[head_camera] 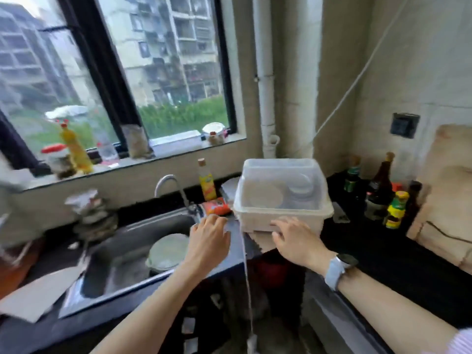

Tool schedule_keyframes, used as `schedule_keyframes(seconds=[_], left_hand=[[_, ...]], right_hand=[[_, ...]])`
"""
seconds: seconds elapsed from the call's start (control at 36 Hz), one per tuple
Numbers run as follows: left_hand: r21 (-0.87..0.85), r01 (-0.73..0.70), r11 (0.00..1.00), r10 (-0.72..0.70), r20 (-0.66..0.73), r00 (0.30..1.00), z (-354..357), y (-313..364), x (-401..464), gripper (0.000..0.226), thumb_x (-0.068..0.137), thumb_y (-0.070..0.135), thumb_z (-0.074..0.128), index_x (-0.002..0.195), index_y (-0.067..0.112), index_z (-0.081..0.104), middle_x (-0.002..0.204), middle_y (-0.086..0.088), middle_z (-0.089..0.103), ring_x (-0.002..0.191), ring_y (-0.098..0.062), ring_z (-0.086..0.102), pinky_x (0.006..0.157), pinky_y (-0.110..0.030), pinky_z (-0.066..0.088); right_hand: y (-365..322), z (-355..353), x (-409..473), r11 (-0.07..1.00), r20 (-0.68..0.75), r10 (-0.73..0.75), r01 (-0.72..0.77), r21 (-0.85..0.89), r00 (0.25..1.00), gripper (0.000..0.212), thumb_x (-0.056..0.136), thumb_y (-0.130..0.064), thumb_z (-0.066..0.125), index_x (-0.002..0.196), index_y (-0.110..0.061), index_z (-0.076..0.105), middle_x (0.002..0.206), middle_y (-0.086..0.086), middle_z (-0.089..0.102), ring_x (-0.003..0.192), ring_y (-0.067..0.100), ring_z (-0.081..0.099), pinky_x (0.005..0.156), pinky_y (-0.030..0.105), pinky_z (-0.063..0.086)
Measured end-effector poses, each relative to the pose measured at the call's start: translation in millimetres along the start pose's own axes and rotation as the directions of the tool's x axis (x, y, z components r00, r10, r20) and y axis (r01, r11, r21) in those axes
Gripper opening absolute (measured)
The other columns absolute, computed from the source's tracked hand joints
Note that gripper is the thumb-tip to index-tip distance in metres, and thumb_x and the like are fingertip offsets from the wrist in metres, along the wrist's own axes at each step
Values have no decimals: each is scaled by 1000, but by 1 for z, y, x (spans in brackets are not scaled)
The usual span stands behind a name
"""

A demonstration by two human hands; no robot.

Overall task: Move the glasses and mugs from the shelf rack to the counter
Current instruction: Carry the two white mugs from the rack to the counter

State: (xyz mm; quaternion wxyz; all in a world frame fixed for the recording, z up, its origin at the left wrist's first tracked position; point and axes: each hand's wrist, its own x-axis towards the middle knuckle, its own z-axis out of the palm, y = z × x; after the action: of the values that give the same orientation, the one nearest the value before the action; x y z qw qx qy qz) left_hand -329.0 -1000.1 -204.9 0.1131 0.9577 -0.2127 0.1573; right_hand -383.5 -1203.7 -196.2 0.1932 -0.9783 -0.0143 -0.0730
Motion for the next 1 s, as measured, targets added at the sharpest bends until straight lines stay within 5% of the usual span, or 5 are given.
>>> schedule_keyframes(seconds=[0.17,0.47,0.69,1.0], left_hand=[[83,309,947,-299,-121,947,-89,-165,-80,30,88,30,48,112,13,56,116,-9,60,107,-31,55,85,-41,42],[49,691,722,-645,-314,696,-179,-360,-205,33,90,28,48,119,14,54,119,-8,60,109,-28,55,90,-39,44],[56,786,616,-710,-391,585,-216,-497,-227,31,91,27,48,118,13,55,118,-8,62,106,-25,58,90,-39,46],[68,822,565,-726,-433,535,-268,-676,-192,30,93,28,45,117,12,55,115,-8,61,107,-26,54,90,-41,47]], right_hand=[[-189,54,52,943,5,-322,320,94,947,35,90,-23,43,122,-15,54,128,10,56,121,28,47,103,39,37],[-444,153,100,726,67,-680,657,205,731,32,91,-26,42,118,-18,57,125,4,58,116,26,49,97,38,42],[-588,220,165,599,72,-790,741,303,610,30,91,-26,40,114,-18,59,120,5,59,113,25,49,95,39,43],[-765,287,277,559,46,-802,722,408,595,36,92,-24,41,125,-14,49,128,9,54,117,27,49,96,37,42]])
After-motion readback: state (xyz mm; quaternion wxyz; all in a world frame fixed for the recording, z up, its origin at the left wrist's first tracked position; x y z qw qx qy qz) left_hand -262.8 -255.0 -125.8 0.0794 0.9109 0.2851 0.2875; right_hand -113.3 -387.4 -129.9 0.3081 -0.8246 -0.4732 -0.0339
